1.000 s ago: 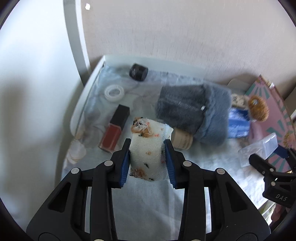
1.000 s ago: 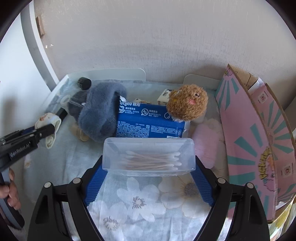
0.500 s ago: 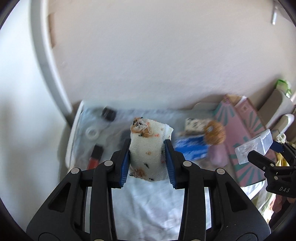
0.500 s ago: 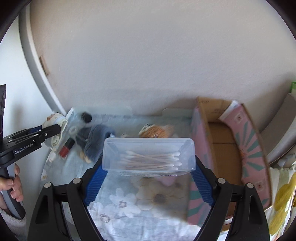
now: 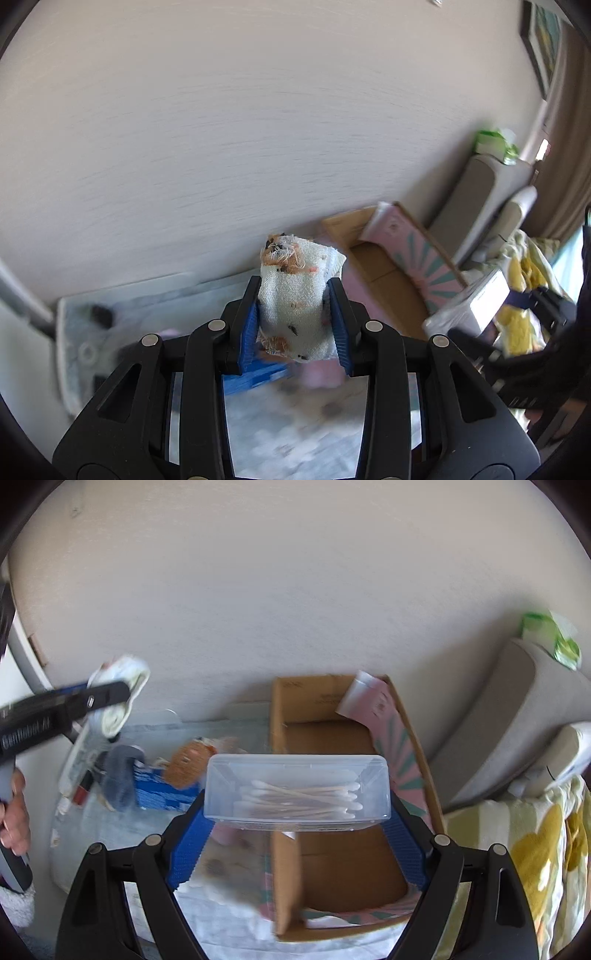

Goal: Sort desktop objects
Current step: 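Carry both items into the cardboard box and open both tools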

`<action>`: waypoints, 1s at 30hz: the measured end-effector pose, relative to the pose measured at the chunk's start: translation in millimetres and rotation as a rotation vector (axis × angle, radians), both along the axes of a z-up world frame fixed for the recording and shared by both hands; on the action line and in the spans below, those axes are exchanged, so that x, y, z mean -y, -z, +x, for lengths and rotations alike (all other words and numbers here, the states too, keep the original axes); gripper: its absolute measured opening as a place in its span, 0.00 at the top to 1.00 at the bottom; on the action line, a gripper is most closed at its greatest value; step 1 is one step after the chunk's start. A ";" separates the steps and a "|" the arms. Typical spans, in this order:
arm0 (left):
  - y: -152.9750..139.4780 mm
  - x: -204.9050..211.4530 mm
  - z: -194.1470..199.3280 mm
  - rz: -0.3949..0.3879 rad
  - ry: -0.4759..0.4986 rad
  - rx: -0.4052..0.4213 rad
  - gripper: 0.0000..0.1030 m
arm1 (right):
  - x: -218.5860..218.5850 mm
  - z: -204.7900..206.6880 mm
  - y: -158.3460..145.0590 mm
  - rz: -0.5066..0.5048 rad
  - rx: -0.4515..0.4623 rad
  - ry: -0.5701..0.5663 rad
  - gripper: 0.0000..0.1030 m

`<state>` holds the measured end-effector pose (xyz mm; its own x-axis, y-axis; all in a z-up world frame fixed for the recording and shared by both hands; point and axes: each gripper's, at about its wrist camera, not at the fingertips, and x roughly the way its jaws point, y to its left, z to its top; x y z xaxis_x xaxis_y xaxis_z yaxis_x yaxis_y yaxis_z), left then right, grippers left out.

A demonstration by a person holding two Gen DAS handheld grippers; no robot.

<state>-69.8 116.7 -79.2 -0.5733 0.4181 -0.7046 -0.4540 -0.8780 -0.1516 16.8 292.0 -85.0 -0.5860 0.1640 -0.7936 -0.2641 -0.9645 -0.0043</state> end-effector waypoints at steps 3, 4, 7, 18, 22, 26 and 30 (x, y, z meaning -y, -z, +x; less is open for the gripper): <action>1.3 -39.7 -9.2 0.000 0.055 0.017 0.69 | -13.7 4.7 13.7 -0.010 0.029 0.015 0.18; 1.7 -52.6 -12.1 0.000 0.072 0.021 0.69 | -19.3 6.9 16.6 -0.012 0.034 0.017 0.18; 6.8 -88.3 -20.6 -0.012 0.116 0.035 0.69 | -32.0 9.6 29.1 -0.020 0.045 0.017 0.18; 67.8 -166.0 -42.7 -0.080 0.168 0.167 0.69 | -57.9 14.0 66.6 -0.079 0.090 0.029 0.18; 84.0 -171.2 -40.7 -0.107 0.184 0.190 0.69 | -68.1 10.4 78.8 -0.098 0.119 0.039 0.18; 93.6 -179.6 -43.4 -0.112 0.188 0.204 0.69 | -73.3 7.9 83.7 -0.104 0.131 0.042 0.18; 95.6 -181.9 -45.6 -0.130 0.192 0.200 0.68 | -73.7 4.8 87.4 -0.097 0.140 0.056 0.17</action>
<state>-115.4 298.6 -174.9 -0.3374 0.4041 -0.8502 -0.5859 -0.7970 -0.1463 21.5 365.7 -172.3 -0.4607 0.1122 -0.8805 -0.3208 -0.9460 0.0474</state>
